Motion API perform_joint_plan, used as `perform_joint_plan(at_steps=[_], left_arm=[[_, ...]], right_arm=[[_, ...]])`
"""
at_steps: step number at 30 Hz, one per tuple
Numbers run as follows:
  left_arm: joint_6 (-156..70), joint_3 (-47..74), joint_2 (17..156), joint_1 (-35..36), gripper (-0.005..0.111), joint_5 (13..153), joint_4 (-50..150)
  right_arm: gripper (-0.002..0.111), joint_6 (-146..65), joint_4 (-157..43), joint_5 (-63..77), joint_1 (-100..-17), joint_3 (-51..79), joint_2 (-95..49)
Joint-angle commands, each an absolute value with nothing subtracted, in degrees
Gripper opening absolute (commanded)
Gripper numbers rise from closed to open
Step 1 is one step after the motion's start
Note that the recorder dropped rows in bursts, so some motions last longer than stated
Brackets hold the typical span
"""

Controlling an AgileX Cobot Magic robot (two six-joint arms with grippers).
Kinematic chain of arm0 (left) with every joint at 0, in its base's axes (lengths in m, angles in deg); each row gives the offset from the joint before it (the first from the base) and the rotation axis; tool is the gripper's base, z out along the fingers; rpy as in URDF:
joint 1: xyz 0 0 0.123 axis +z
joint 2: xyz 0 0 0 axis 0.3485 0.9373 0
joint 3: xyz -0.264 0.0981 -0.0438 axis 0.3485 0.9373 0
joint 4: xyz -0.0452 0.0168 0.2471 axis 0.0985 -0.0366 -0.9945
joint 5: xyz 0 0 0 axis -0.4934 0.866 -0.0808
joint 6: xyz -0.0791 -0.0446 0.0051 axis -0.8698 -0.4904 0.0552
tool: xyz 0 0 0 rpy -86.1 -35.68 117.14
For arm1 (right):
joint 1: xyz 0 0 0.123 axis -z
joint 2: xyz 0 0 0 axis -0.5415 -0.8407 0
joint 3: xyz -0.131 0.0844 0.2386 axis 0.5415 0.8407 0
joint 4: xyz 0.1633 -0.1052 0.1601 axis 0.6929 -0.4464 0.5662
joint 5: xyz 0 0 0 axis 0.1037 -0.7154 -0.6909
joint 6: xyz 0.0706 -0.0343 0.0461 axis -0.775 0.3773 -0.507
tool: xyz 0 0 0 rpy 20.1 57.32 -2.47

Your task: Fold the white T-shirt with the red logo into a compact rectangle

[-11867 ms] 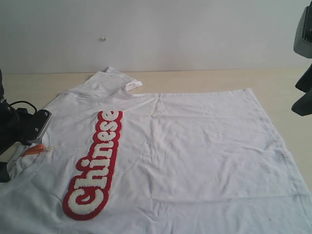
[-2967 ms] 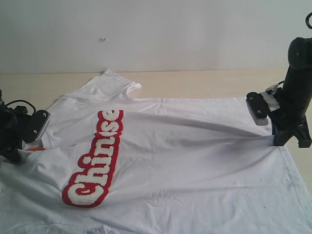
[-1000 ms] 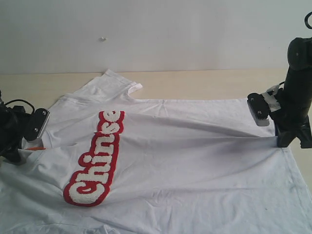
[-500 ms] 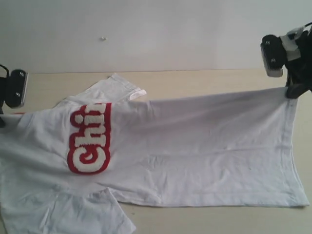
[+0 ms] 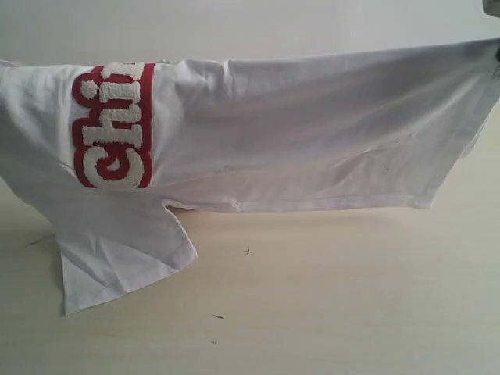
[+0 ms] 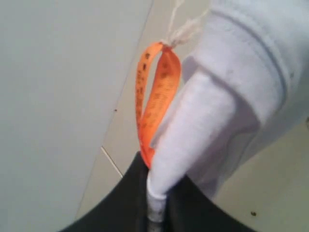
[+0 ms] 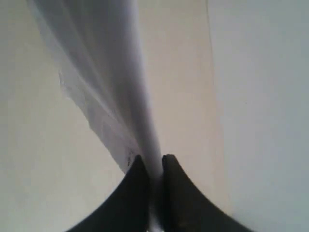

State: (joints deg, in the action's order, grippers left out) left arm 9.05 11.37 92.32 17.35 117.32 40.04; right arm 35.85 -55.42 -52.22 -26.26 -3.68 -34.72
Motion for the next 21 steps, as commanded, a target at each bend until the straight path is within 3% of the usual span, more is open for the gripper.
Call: perform_joint_plan(at_steps=[1, 7, 10, 21], left_arm=[[6.5, 11.4, 88.2, 17.5, 0.0, 118.8, 39.9], [3.9, 11.4, 83.4, 17.5, 0.0, 118.3, 39.5], [-7.9, 11.4, 80.5, 17.5, 0.0, 117.0, 31.5], [-15.6, 11.4, 74.0, 17.5, 0.0, 124.3, 25.6]], right_arm=[[0.0, 34.0, -55.4, -51.5, -26.1, -3.7, -30.9], [0.0, 33.6, -46.9, -47.7, -26.1, -3.7, -27.2], [0.0, 34.6, -42.6, -45.7, -26.1, -3.7, -24.8], [0.0, 29.3, -42.1, -47.1, -26.1, -3.7, -19.6]])
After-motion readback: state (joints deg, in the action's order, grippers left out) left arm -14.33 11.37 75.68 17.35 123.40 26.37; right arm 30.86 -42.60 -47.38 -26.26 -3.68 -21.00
